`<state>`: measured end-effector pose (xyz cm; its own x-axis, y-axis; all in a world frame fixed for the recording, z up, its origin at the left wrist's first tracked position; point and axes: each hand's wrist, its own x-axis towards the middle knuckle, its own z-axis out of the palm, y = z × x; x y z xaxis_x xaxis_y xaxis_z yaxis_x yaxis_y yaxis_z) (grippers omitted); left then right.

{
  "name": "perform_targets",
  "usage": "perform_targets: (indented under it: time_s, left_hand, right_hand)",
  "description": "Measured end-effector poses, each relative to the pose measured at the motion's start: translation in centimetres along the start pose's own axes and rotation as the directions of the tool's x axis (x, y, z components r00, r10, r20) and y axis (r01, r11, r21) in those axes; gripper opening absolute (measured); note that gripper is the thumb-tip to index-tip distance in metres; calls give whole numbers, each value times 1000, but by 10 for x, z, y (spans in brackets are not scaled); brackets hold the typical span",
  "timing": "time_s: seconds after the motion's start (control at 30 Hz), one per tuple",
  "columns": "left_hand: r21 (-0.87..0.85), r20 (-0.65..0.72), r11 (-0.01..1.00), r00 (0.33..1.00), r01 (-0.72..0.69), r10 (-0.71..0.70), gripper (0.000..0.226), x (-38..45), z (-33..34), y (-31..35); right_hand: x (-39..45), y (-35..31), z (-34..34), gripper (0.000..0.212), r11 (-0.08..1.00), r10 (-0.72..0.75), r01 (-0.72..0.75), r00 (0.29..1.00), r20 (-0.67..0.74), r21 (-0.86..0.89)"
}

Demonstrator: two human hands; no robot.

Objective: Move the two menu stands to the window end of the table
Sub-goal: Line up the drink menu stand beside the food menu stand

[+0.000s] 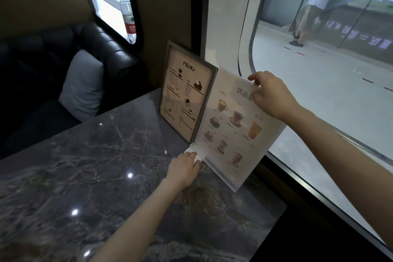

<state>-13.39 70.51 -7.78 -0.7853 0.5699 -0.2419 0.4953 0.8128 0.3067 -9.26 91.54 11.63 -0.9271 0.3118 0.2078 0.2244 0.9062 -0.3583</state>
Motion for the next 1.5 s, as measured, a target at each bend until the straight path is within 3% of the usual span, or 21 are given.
perform_targets:
  time_s: [0.43,0.63,1.13,1.5]
  left_hand:
    - [-13,136,988,979,-151,151,53,4,24,14]
    - [25,212,987,966,-159,150,57,10,38,21]
    - [21,237,988,960,-156,147,57,18,47,17]
    - [13,211,988,966,-155,149,55,19,46,17]
  right_hand:
    - [-6,-8,1,30,991,67,-60,996,-56,122]
    - [-4,-9,2,29,986,79,-70,996,-52,150]
    - [2,1,0,28,973,116,-110,993,-15,203]
    - [7,4,-5,35,982,144,-151,988,64,117]
